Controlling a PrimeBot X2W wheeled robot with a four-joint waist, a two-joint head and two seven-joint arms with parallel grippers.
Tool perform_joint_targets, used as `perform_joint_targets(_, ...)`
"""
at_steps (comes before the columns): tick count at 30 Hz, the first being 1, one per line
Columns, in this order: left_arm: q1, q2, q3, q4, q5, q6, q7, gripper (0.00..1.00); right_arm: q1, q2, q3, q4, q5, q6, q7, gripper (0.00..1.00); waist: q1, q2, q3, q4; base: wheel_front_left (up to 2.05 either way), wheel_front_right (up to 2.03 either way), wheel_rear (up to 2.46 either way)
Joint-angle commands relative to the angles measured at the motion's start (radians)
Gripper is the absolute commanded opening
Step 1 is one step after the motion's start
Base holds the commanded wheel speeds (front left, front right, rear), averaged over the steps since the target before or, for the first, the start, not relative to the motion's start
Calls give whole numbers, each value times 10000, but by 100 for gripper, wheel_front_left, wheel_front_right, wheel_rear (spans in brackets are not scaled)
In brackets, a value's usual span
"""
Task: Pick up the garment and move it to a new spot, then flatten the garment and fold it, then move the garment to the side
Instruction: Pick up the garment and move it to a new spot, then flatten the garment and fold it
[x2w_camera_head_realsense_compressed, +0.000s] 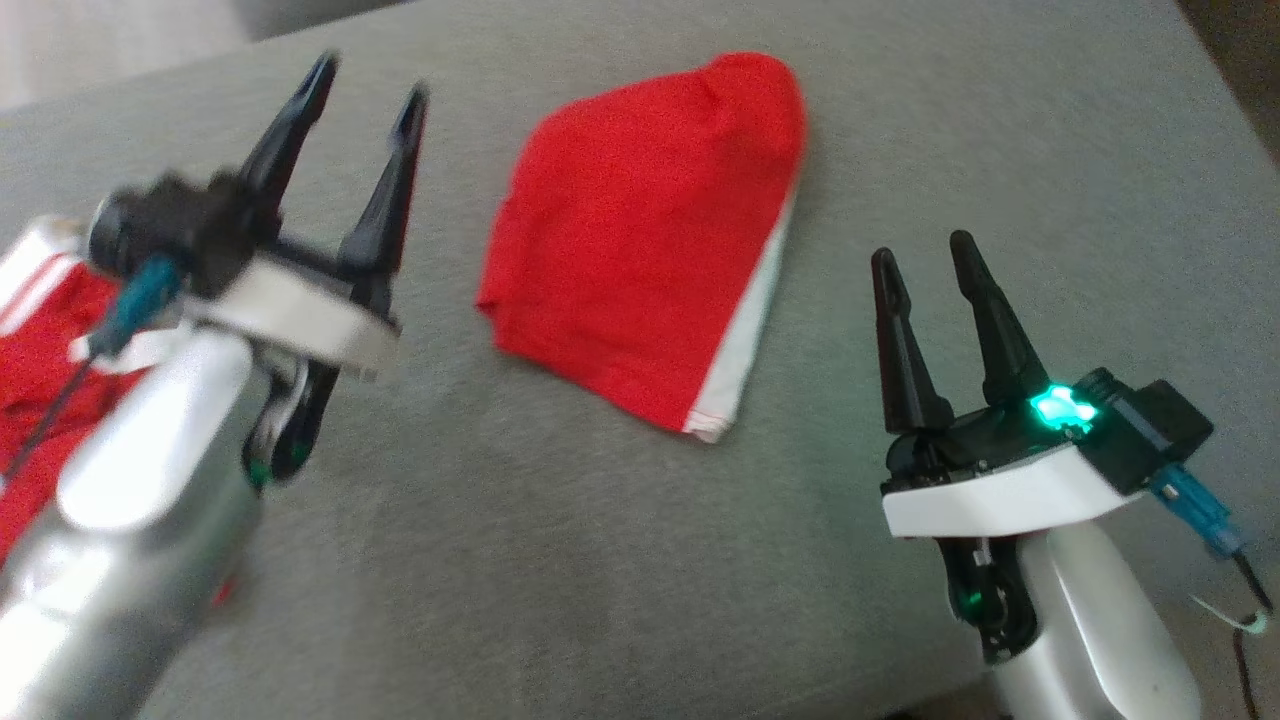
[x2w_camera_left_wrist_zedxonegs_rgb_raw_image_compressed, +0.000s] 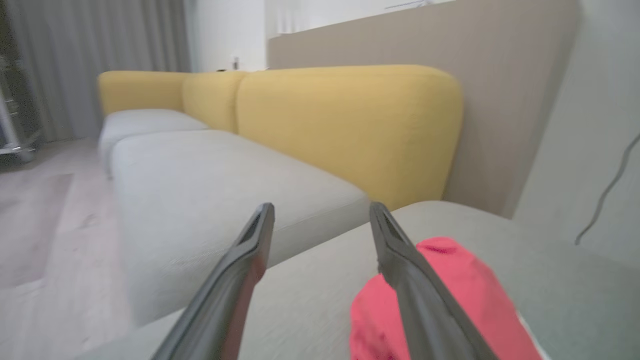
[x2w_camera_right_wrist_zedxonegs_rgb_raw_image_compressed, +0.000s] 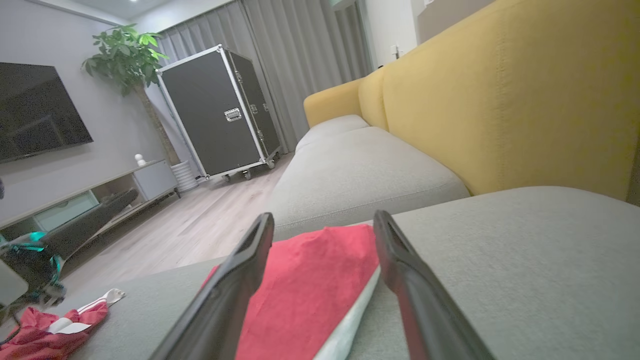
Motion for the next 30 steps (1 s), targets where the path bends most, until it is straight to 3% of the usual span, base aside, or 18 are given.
perform_joint_targets(1,294,457,502,-303,13,101,-103,100,-46,-22,166,-230,-94,-7,-107,100,0,0,-641,859,0,0,0)
perform_joint_targets(7,2749,320,1642,-1365,477,632,-146,100,331,-22,200,214,-628,-7,-107,100,0,0,-1385,2073,0,0,0)
perform_joint_targets(13,5176,-641,3184,-2455,1267,830,-149,100,841,-22,132,643,-1005,-7,-107,100,0,0,-2036,2795,0,0,0)
perform_joint_targets(18,6489,-1543,4156,-2837,2034,500,-149,100,1180,-22,70,853,-1117,-7,-107,100,0,0,-2348,3067,0,0,0)
perform_joint_targets(30,6982,-2631,5577,-2900,3518,-528,-150,100,1168,-22,223,903,-1081,-7,-107,100,0,0,-2363,2958,0,0,0)
